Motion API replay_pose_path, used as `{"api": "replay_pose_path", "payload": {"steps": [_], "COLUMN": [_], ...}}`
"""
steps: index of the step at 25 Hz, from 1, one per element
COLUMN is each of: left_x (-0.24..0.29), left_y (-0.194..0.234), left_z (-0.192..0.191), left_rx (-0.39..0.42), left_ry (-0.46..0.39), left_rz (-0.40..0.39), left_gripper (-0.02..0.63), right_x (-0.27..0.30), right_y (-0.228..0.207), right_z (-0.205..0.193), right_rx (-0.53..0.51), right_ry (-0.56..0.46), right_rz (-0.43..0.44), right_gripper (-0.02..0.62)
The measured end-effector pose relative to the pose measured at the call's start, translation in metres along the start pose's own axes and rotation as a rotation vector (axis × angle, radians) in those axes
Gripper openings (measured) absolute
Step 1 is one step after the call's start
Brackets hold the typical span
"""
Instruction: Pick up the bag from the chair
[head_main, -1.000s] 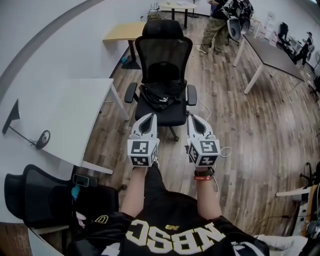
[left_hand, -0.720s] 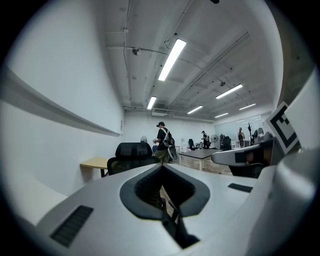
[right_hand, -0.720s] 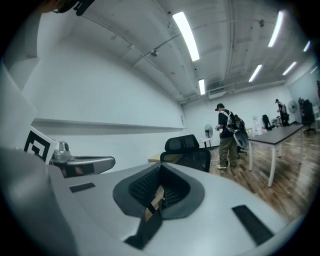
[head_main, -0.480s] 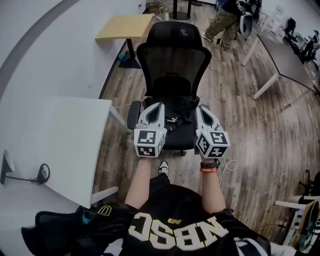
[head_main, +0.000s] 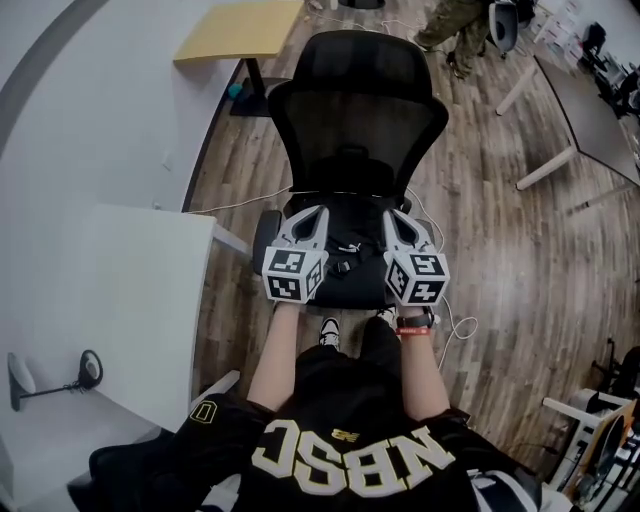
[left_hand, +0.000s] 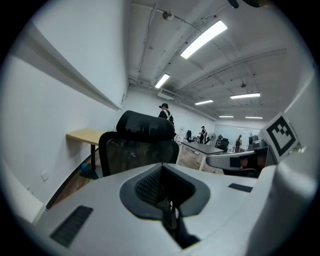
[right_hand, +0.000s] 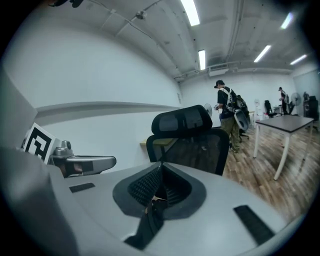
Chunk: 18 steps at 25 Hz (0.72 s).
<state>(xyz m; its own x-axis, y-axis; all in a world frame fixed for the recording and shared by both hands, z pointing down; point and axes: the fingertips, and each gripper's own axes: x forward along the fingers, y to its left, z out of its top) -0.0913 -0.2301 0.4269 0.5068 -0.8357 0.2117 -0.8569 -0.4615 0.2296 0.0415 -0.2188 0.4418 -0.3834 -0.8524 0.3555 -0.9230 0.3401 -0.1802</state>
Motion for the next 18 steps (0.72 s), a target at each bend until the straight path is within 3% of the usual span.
{"api": "replay_pose_path", "payload": {"steps": [6,12,13,15,18], "left_x": [0.04,0.077,0.083,0.096,0.109], "left_y": [0.023,0.034,0.037,0.044,0.057], "left_z": [-0.039,-0.086,-0.095,-0.116,-0.146], "left_rx": [0.004,-0.053,-0.066,-0.087,-0.118], "left_ry": [0.086,0.172,0.188,0.227,0.279], "left_rz": [0.065,0.098,0.103,0.111,0.12], "left_gripper": [0.016,0.019,0.036,0.146,0.19], "right_x": [0.044,0.078,0.084,0.097,0.113], "right_y": [-0.033,-0.063,-0.066,-0.075,-0.088], "right_z": [-0.04,-0.088,-0.097,-0.115,-0.141], "right_rx": [0.019,0.05,0.051,0.051,0.06], "right_ry": [0.112,0.253,0.276,0.319,0.369], "right_rz": [0.006,0.02,0.022,0.019,0.016], "right_gripper": [0.016,0.096,0.109,0.145,0.184]}}
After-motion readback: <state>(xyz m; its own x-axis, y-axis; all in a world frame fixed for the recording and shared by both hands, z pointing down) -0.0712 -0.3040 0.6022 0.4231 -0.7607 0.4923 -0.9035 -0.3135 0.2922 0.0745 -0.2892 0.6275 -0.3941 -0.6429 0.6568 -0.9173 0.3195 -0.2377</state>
